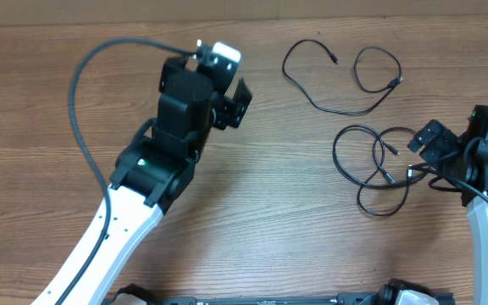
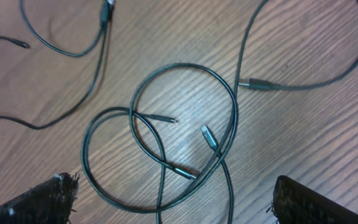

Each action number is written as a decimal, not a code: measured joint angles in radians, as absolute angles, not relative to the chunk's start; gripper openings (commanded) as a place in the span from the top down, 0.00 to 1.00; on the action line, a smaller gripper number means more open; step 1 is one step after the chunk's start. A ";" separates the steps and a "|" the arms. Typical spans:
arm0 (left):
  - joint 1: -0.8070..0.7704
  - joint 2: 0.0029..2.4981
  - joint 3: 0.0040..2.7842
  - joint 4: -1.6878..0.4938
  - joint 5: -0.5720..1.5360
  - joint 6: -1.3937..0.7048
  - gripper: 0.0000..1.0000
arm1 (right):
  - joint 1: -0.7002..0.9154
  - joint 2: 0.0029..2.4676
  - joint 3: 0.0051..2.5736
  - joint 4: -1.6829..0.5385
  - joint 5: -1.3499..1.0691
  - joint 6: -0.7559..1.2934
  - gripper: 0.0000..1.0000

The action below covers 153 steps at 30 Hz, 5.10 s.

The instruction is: Untangle cables

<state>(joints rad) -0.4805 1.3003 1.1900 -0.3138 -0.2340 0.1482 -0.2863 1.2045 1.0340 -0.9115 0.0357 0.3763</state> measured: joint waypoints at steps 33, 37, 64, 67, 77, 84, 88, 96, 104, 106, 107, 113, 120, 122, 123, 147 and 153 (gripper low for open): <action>-0.456 1.314 1.106 -0.368 -0.018 -0.106 0.00 | -0.321 1.712 1.030 -0.669 -0.021 0.995 0.00; -0.456 1.314 1.106 -0.369 -0.018 -0.106 0.00 | -0.334 1.712 1.030 -0.699 -0.014 0.970 0.00; -0.456 1.314 1.106 -0.378 -0.018 -0.106 0.00 | -0.345 1.712 1.062 -0.523 0.121 -0.147 0.00; -0.456 1.314 1.106 -0.378 -0.018 -0.106 0.00 | -0.345 1.712 1.062 -0.519 0.160 -0.310 0.00; -0.456 1.314 1.106 -0.393 -0.018 -0.106 0.00 | -0.345 1.713 1.062 -0.426 0.112 -0.480 0.00; -0.456 1.314 1.106 -0.393 -0.018 -0.106 0.00 | -0.346 1.775 1.062 -0.390 0.079 -0.495 0.03; -0.456 1.314 1.106 -0.393 -0.018 -0.106 0.00 | -0.346 1.844 1.062 -0.378 0.074 -0.498 0.06; -0.456 1.314 1.106 -0.394 -0.018 -0.106 0.00 | -0.361 1.877 1.063 -0.356 0.017 -0.493 0.42; -0.456 1.314 1.106 -0.394 -0.018 -0.106 0.00 | -0.387 1.894 1.066 -0.353 -0.019 -0.455 0.96; -0.456 1.314 1.106 -0.394 -0.018 -0.106 0.00 | -0.389 1.894 1.066 -0.353 -0.018 -0.451 0.96; -0.456 1.314 1.106 -0.394 -0.018 -0.106 0.00 | -0.389 1.895 1.066 -0.354 -0.019 -0.452 0.96; -0.456 1.314 1.106 -0.394 -0.018 -0.106 0.00 | -0.389 1.895 1.067 -0.356 -0.018 -0.427 0.96; -0.456 1.314 1.106 -0.393 -0.018 -0.106 0.00 | -0.388 1.896 1.120 -0.477 -0.011 -0.296 0.96; -0.456 1.314 1.106 -0.394 -0.018 -0.106 0.00 | -0.388 1.896 1.165 -0.551 -0.010 -0.271 0.96; -0.456 1.314 1.106 -0.394 -0.018 -0.106 0.00 | -0.388 1.895 1.186 -0.582 -0.010 -0.264 0.96; -0.456 1.314 1.106 -0.394 0.082 -0.106 0.00 | -0.230 1.600 2.075 -1.180 -0.003 -0.036 0.96; -0.456 1.314 1.106 -0.394 0.138 -0.106 0.00 | -0.210 1.592 2.341 -1.247 -0.003 0.022 0.96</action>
<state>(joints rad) -0.4564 1.3140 1.1065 -0.3943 0.1383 -0.1062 -0.2096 1.5921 2.3405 -1.2472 -0.0029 0.0223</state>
